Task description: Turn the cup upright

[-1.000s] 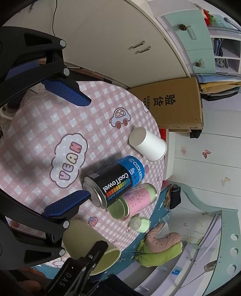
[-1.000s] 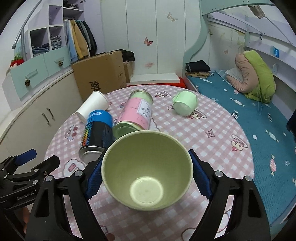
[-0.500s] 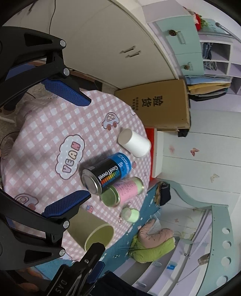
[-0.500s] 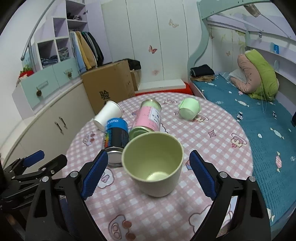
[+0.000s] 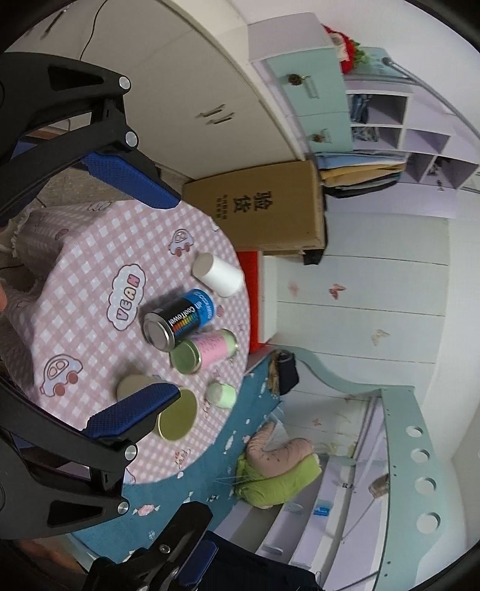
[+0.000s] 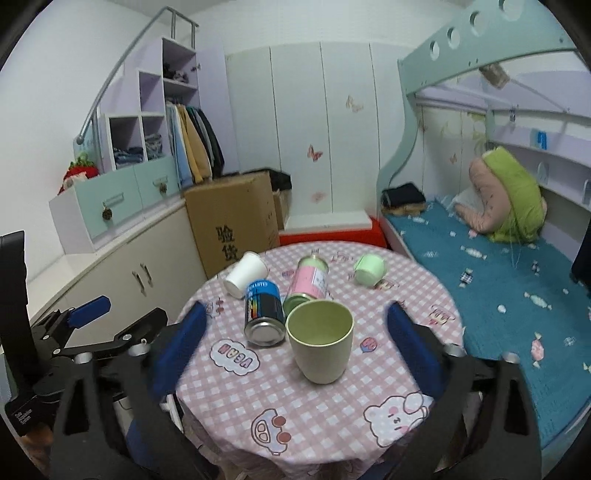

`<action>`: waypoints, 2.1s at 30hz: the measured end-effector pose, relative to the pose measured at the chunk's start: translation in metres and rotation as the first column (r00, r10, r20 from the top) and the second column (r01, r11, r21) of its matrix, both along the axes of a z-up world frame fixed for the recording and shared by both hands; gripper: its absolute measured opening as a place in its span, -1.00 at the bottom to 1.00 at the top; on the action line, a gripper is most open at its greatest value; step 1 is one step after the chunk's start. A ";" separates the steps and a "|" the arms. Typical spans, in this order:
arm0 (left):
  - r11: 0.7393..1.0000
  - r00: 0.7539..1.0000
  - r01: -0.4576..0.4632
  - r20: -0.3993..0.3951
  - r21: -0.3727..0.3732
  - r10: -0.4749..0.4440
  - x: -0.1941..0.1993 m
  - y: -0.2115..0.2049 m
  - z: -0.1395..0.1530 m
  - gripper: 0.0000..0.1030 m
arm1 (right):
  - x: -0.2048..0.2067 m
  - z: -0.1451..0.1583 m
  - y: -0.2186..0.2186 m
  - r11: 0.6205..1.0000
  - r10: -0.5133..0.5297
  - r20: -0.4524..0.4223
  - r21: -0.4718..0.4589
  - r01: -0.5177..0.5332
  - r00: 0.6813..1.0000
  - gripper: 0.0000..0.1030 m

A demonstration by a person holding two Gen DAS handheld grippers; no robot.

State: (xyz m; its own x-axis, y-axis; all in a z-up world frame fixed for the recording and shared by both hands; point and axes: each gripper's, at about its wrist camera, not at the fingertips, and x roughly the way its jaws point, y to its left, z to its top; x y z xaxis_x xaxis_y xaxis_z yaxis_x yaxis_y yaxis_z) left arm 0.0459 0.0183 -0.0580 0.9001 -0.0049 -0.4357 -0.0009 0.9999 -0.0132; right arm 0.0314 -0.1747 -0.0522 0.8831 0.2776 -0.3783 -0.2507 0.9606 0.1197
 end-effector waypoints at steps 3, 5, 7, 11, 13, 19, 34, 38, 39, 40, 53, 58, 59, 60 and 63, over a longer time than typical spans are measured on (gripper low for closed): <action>1.000 0.999 0.008 0.031 0.012 -0.008 -0.015 -0.004 0.009 0.87 | -0.017 0.009 -0.002 1.000 -0.007 0.036 -0.003 0.007 0.999 0.87; 1.000 0.998 0.010 0.058 0.016 -0.010 -0.026 -0.006 0.016 0.88 | -0.029 0.014 -0.003 1.000 -0.023 0.067 -0.012 0.024 0.997 0.87; 1.000 0.997 0.009 0.082 0.012 -0.010 -0.035 -0.006 0.023 0.89 | -0.039 0.018 -0.005 0.999 -0.033 0.091 -0.021 0.035 0.995 0.87; 1.000 0.993 0.012 0.114 0.007 -0.013 -0.049 -0.008 0.033 0.89 | -0.057 0.025 -0.008 0.998 -0.046 0.126 -0.035 0.050 0.991 0.87; 1.000 0.992 0.017 0.125 0.012 -0.018 -0.054 -0.010 0.035 0.89 | -0.062 0.026 -0.008 0.998 -0.046 0.132 -0.038 0.051 0.990 0.87; 0.999 0.988 0.029 0.150 0.021 -0.031 -0.068 -0.015 0.043 0.89 | -0.073 0.027 -0.008 0.997 -0.049 0.150 -0.046 0.057 0.987 0.87; 0.999 0.986 0.025 0.162 0.021 -0.028 -0.075 -0.016 0.046 0.89 | -0.080 0.029 -0.008 0.998 -0.041 0.169 -0.039 0.048 0.985 0.87; 0.999 0.986 0.024 0.167 0.022 -0.028 -0.075 -0.016 0.048 0.89 | -0.080 0.029 -0.008 0.998 -0.043 0.172 -0.039 0.050 0.984 0.87; 0.999 0.985 0.024 0.169 0.022 -0.028 -0.076 -0.016 0.049 0.89 | -0.080 0.029 -0.008 0.998 -0.043 0.172 -0.037 0.050 0.984 0.87; 0.999 0.985 0.024 0.169 0.023 -0.028 -0.075 -0.016 0.050 0.89 | -0.080 0.029 -0.008 0.998 -0.043 0.173 -0.037 0.050 0.984 0.87; 0.999 0.985 0.019 0.170 0.034 -0.024 -0.070 -0.017 0.053 0.89 | -0.077 0.030 -0.008 0.998 -0.050 0.173 -0.032 0.056 0.984 0.87; 0.999 0.985 0.017 0.170 0.034 -0.023 -0.069 -0.017 0.053 0.89 | -0.076 0.030 -0.008 0.998 -0.049 0.173 -0.032 0.056 0.984 0.87; 0.999 0.985 0.018 0.169 0.034 -0.023 -0.067 -0.017 0.053 0.89 | -0.076 0.030 -0.009 0.998 -0.049 0.172 -0.031 0.055 0.984 0.87; 0.999 0.986 0.019 0.166 0.032 -0.024 -0.066 -0.017 0.053 0.89 | -0.076 0.030 -0.009 0.998 -0.048 0.172 -0.030 0.054 0.984 0.87; 0.999 0.986 0.014 0.168 0.034 -0.019 -0.063 -0.017 0.053 0.89 | -0.075 0.029 -0.007 0.998 -0.046 0.169 -0.029 0.052 0.984 0.87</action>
State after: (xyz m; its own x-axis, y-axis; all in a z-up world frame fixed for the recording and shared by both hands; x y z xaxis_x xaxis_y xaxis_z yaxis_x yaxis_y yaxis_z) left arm -0.0174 0.0016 -0.0055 0.9604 -0.0088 -0.2784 0.0152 0.9997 0.0209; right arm -0.0431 -0.1821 -0.0234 0.9472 0.2219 -0.2313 -0.2169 0.9751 0.0472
